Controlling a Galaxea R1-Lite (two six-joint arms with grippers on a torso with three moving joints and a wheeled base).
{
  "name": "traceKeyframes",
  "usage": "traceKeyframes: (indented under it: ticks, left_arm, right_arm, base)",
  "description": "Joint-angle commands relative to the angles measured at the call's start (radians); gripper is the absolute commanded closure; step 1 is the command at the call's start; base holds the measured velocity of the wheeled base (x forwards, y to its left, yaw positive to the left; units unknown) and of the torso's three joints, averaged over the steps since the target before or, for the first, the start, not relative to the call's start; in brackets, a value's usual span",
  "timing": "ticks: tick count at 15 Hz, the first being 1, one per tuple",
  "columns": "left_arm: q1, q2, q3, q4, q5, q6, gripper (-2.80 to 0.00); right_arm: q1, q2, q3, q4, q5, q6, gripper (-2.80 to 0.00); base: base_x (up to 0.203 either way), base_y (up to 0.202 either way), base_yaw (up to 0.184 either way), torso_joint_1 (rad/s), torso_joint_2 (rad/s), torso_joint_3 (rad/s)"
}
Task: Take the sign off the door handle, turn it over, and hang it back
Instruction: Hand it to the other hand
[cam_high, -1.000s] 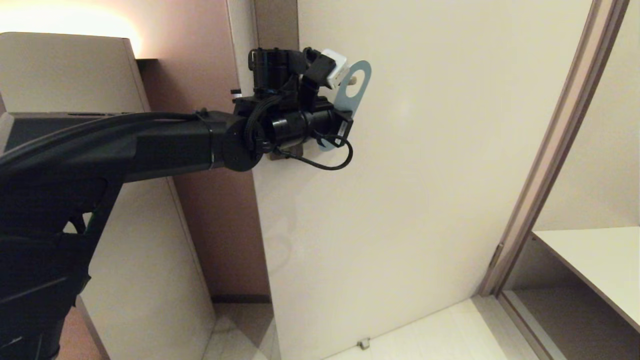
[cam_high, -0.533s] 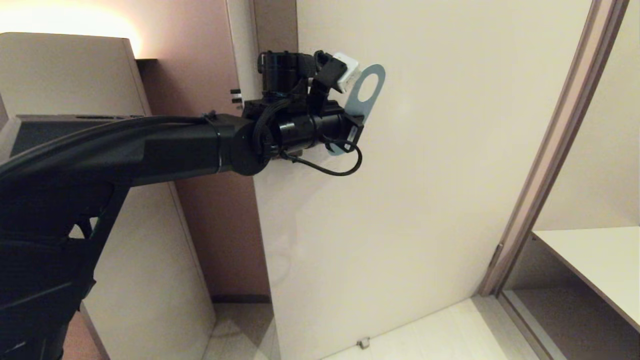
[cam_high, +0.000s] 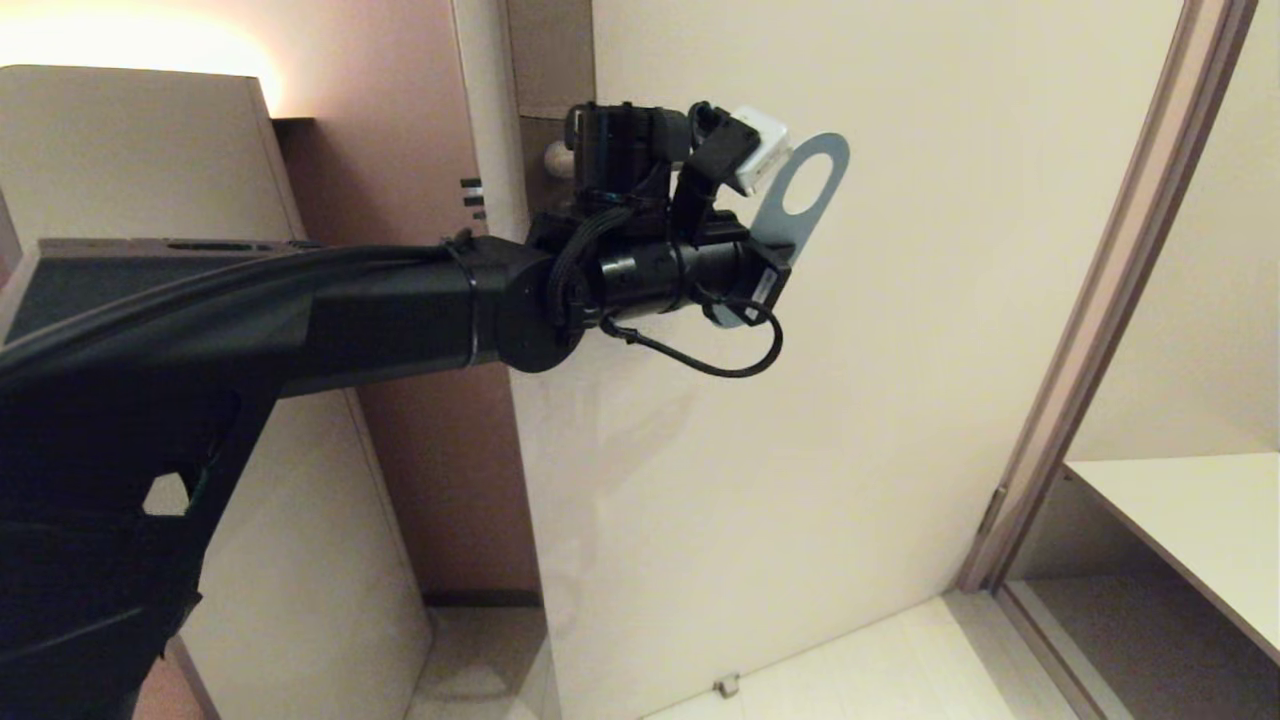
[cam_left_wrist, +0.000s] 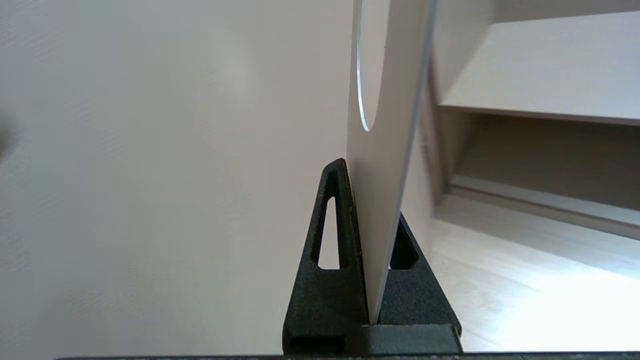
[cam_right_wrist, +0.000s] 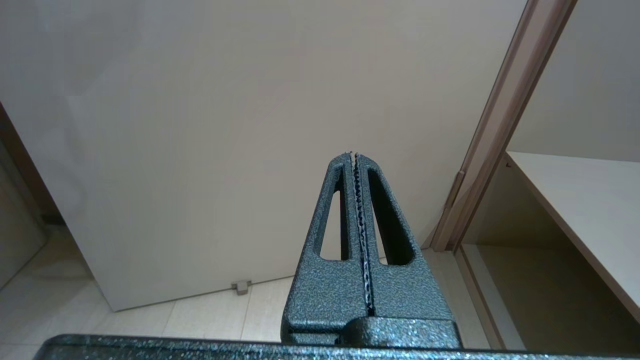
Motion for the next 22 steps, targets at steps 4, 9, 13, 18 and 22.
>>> traceKeyframes:
  ticks: [4, 9, 13, 18, 22]
  left_arm:
    - [-0.028, -0.012, 0.002, -0.003, -0.101, -0.043, 0.00]
    - [-0.049, -0.047, 0.005, -0.038, -0.193, -0.255, 0.00]
    - [-0.077, -0.079, 0.034, -0.039, -0.241, -0.342, 0.00]
    - [-0.108, -0.089, 0.115, -0.063, -0.284, -0.394, 0.00]
    - [-0.109, -0.088, 0.245, -0.157, -0.360, -0.405, 0.00]
  right_arm:
    - [0.000, 0.000, 0.000, 0.000, 0.001, -0.001, 0.00]
    - [0.000, 0.000, 0.000, 0.000, 0.001, -0.001, 0.00]
    - [0.000, 0.000, 0.000, 0.000, 0.001, -0.001, 0.00]
    - [0.000, 0.000, 0.000, 0.000, 0.001, -0.001, 0.00]
    - [0.000, 0.000, 0.000, 0.000, 0.001, -0.002, 0.00]
  base:
    - [0.000, 0.000, 0.000, 0.000, 0.00, 0.000]
    - [0.000, 0.000, 0.000, 0.000, 0.00, 0.000]
    - [0.000, 0.000, 0.000, 0.000, 0.00, 0.000]
    - [0.000, 0.000, 0.000, 0.000, 0.00, 0.000]
    - [0.000, 0.000, 0.000, 0.000, 0.00, 0.000]
